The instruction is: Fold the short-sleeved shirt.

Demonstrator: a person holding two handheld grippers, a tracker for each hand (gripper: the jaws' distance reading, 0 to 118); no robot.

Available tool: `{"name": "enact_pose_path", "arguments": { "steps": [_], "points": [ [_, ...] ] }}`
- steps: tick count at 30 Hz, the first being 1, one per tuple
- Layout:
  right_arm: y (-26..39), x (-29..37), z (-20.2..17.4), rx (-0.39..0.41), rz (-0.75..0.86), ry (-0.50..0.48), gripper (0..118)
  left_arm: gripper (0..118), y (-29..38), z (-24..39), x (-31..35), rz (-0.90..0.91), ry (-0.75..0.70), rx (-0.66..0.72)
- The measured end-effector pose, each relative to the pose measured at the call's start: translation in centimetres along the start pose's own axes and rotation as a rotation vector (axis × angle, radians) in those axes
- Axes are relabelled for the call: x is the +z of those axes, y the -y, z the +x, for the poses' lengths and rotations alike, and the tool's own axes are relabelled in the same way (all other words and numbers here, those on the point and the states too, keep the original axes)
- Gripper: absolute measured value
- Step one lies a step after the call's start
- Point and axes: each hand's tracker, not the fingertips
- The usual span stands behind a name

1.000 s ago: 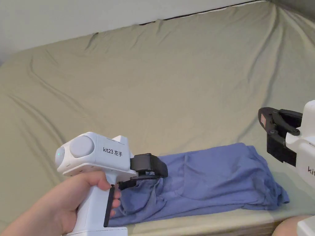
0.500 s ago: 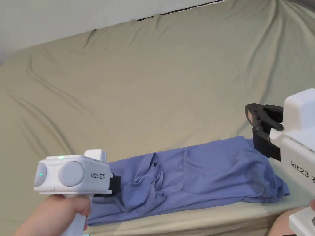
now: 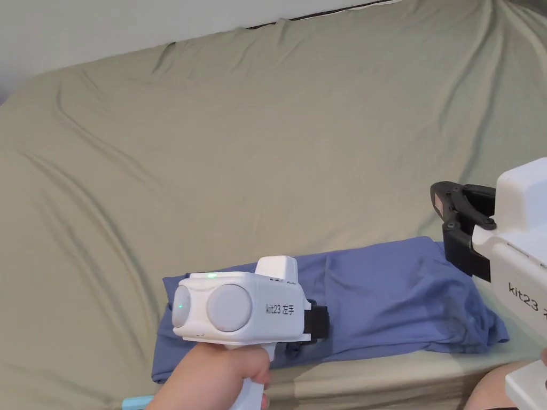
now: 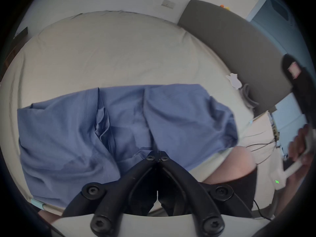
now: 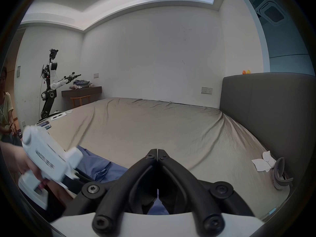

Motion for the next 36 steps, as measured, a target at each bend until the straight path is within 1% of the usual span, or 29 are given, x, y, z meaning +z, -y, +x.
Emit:
{"name": "enact_pose_path", "arguments": {
  "steps": [3, 6, 7, 9, 10, 11, 13, 14, 15, 16, 17, 18, 19, 20, 21, 22, 24, 25, 26, 27, 28, 29, 30, 31, 32, 33, 36],
  "points": [
    [0.1, -0.1, -0.2, 0.005, -0.005, -0.006, 0, 0, -0.4, -2.0, 5.4, 0.095, 0.065, 0.015],
    [0.2, -0.3, -0.5, 0.011, -0.011, -0.015, 0, 0, -0.7, -7.5, 10.6, 0.182, 0.138, 0.111],
    [0.2, -0.3, -0.7, 0.014, -0.014, -0.017, 0, 0, -0.7, -9.3, 11.7, 0.205, 0.141, 0.128],
    [0.2, -0.5, -1.0, 0.021, -0.019, -0.024, 0, 0, -0.4, -13.6, 13.7, 0.300, 0.073, 0.139],
    [0.2, -0.6, -1.2, 0.023, -0.023, -0.026, 0, 0, 0.1, -16.4, 14.4, 0.290, 0.051, 0.166],
    [0.3, -0.7, -1.4, 0.024, -0.027, -0.029, 0, 0, 0.4, -18.8, 14.4, 0.281, 0.081, 0.194],
    [0.3, -1.0, -1.7, 0.026, -0.036, -0.038, 0, 11, 1.1, -23.2, 14.0, 0.270, 0.196, 0.271],
    [0.3, -1.2, -2.0, 0.030, -0.042, -0.041, 0, 17, 1.8, -24.8, 13.5, 0.269, 0.212, 0.318],
    [0.4, -1.4, -2.2, 0.035, -0.045, -0.039, 0, 24, 2.2, -26.4, 12.9, 0.270, 0.230, 0.358],
    [0.4, -1.5, -2.3, 0.038, -0.049, -0.038, 0, 57, 2.4, -27.7, 12.2, 0.258, 0.259, 0.386],
    [0.3, -1.7, -2.5, 0.039, -0.051, -0.039, 0, 101, 2.7, -28.8, 11.3, 0.234, 0.290, 0.434],
    [0.3, -1.9, -2.7, 0.038, -0.053, -0.039, 0, 118, 3.0, -30.6, 10.0, 0.196, 0.332, 0.491],
    [0.2, -2.0, -2.8, 0.036, -0.054, -0.039, 0, 118, 3.1, -31.8, 9.4, 0.212, 0.413, 0.528],
    [0.1, -2.2, -3.0, 0.034, -0.055, -0.041, 0, 117, 3.3, -32.3, 8.5, 0.205, 0.417, 0.557],
    [0.1, -2.3, -3.1, 0.031, -0.055, -0.042, 0, 117, 3.5, -32.6, 7.7, 0.196, 0.434, 0.558],
    [0.1, -2.4, -3.3, 0.030, -0.057, -0.042, 0, 117, 3.5, -27.6, 7.6, 0.172, 0.460, 0.547],
    [0.1, -2.7, -3.5, 0.033, -0.063, -0.040, 0, 116, 3.7, -25.9, 5.2, 0.095, 0.436, 0.538],
    [0.1, -2.8, -3.6, 0.035, -0.066, -0.040, 0, 115, 3.9, -25.2, 4.8, 0.146, 0.494, 0.513],
    [0.1, -2.9, -3.7, 0.036, -0.070, -0.039, 0, 108, 3.2, -27.2, 4.0, 0.178, 0.543, 0.487],
    [0.2, -3.0, -3.6, 0.036, -0.073, -0.039, 0, 96, 3.0, -26.8, 3.1, 0.141, 0.511, 0.499],
    [0.3, -3.0, -3.6, 0.036, -0.077, -0.039, 0, 75, 3.0, -26.2, 2.5, 0.126, 0.429, 0.489],
    [0.3, -3.1, -3.6, 0.037, -0.079, -0.037, 0, 31, 3.1, -25.6, 2.2, 0.157, 0.373, 0.440],
    [0.4, -3.1, -3.6, 0.039, -0.082, -0.036, 0, 20, 2.4, -26.0, 1.9, 0.148, 0.314, 0.393],
    [0.3, -3.1, -3.6, 0.040, -0.084, -0.035, 0, 19, 2.5, -25.9, 1.6, 0.122, 0.312, 0.405],
    [0.2, -3.0, -3.5, 0.040, -0.086, -0.031, 0, 19, 2.5, -26.1, 1.7, 0.123, 0.371, 0.431],
    [0.1, -2.9, -3.3, 0.038, -0.087, -0.029, 0, 19, 2.5, -26.1, 2.1, 0.127, 0.394, 0.436],
    [0.2, -2.7, -2.8, 0.032, -0.086, -0.016, 0, 18, 1.6, -25.7, 3.4, 0.131, 0.347, 0.386]
  ]
}}
